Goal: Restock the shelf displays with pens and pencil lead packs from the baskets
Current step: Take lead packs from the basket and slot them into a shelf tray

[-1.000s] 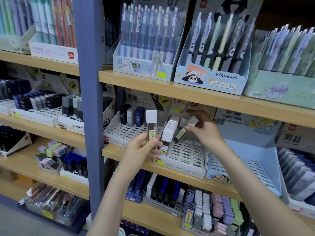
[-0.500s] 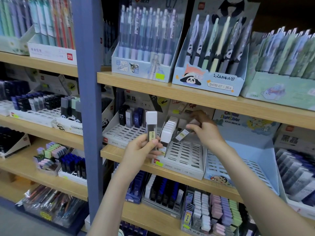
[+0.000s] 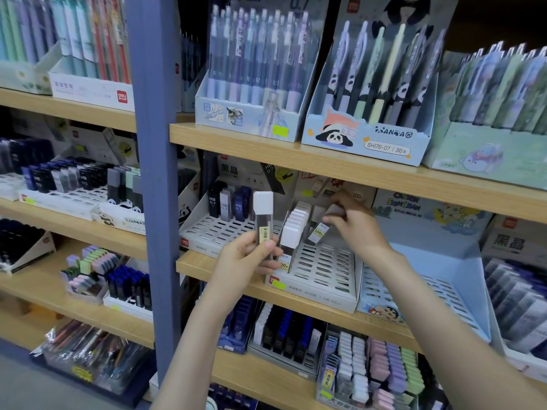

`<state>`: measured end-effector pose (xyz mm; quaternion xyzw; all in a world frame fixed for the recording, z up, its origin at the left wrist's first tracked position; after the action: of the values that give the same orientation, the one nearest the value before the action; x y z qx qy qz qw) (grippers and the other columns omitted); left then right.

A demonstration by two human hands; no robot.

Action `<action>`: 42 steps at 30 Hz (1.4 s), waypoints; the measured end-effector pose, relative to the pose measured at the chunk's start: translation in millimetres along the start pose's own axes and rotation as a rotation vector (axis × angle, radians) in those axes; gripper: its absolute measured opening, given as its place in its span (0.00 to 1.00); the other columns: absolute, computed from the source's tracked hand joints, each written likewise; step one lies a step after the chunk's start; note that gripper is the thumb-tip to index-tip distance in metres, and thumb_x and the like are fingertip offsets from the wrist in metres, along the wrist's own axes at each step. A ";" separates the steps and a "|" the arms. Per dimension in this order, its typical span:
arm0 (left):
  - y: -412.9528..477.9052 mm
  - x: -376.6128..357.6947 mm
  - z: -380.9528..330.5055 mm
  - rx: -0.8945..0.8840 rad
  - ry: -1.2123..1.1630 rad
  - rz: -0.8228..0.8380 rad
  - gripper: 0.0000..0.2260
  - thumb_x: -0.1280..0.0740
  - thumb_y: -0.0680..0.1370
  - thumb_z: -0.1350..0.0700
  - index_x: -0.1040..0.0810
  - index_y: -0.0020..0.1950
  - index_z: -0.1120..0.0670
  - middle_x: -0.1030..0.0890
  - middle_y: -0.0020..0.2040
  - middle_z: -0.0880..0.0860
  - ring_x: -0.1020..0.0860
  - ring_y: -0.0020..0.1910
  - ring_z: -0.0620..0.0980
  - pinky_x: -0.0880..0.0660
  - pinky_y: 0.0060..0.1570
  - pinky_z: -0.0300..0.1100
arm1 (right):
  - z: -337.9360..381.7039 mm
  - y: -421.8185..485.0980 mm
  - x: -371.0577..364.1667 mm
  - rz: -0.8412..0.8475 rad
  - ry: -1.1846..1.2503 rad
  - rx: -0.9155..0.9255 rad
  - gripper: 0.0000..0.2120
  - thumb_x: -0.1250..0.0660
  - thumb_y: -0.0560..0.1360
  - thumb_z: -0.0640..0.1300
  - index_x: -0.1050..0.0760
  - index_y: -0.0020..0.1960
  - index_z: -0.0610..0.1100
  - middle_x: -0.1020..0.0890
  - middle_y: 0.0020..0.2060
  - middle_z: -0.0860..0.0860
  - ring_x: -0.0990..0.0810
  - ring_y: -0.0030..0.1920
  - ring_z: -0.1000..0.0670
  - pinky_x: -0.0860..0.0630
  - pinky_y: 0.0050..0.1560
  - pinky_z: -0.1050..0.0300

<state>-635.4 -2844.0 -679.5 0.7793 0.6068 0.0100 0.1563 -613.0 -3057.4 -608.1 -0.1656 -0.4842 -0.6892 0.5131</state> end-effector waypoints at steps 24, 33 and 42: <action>-0.4 -4.5 0.0 -0.006 0.013 -0.017 0.06 0.36 0.79 0.60 0.20 0.52 0.55 0.15 0.41 0.52 0.18 0.39 0.49 0.19 0.42 0.41 | -4.0 5.2 -5.0 -0.023 -0.110 0.081 0.18 0.34 0.76 0.37 0.29 0.65 0.40 0.29 0.63 0.43 0.30 0.63 0.43 0.32 0.61 0.53; 0.4 -6.9 -1.8 -0.004 0.006 -0.012 0.06 0.36 0.79 0.60 0.20 0.52 0.54 0.16 0.40 0.52 0.18 0.38 0.48 0.20 0.40 0.39 | 8.4 4.8 -8.4 0.076 -0.068 0.041 0.16 0.37 0.79 0.42 0.32 0.66 0.48 0.25 0.50 0.48 0.25 0.48 0.48 0.29 0.46 0.57; -0.3 -6.6 -2.7 -0.022 0.006 -0.014 0.06 0.36 0.79 0.59 0.20 0.53 0.55 0.16 0.41 0.53 0.18 0.39 0.50 0.20 0.41 0.40 | 0.7 0.6 -4.3 0.004 -0.003 0.016 0.14 0.35 0.77 0.38 0.31 0.61 0.46 0.23 0.47 0.47 0.23 0.46 0.45 0.24 0.49 0.51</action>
<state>-638.0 -2849.6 -675.9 0.7732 0.6125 0.0180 0.1633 -610.9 -3054.5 -610.5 -0.1635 -0.4899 -0.6840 0.5153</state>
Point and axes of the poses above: each hand's wrist, its own y-axis towards the middle knuckle, its own x-axis out of the back of the hand, z = x × y, the point moved 3 cm from there along y, towards the middle knuckle
